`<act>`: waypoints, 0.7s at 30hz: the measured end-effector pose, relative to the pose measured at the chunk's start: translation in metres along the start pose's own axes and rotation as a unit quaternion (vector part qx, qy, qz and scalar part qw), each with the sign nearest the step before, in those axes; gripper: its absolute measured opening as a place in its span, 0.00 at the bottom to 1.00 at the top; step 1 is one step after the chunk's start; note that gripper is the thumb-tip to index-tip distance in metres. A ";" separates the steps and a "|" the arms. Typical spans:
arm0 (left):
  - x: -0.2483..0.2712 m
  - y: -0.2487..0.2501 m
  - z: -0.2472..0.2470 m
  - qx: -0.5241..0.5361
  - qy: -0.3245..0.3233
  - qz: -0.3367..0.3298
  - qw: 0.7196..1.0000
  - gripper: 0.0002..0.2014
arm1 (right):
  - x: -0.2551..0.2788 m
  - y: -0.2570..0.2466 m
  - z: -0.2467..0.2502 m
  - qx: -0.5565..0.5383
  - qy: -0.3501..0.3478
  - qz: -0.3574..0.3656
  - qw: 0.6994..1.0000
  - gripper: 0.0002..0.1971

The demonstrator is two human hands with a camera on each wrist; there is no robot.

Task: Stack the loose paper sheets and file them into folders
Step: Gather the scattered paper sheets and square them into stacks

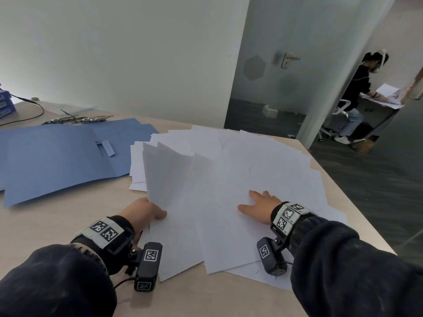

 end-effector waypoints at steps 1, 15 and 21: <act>0.001 0.001 -0.001 -0.003 0.004 -0.006 1.000 0.13 | 0.002 -0.002 -0.002 -0.001 -0.007 0.009 1.000 0.45; 0.005 -0.001 -0.001 -0.015 -0.014 -0.051 0.998 0.09 | 0.024 -0.058 -0.006 -0.082 -0.028 0.192 0.978 0.44; 0.003 -0.005 -0.002 0.046 -0.011 -0.038 0.998 0.11 | 0.001 -0.001 0.007 -0.066 0.024 0.045 0.997 0.42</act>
Point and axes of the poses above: each hand's wrist, its own x-axis away from the middle knuckle, its own z-axis out of the back of the hand, y = z × x, the point moved 1 cm from there along -x, towards the middle knuckle, and after that the axes turned 14 degrees about y, right-handed, at the moved point
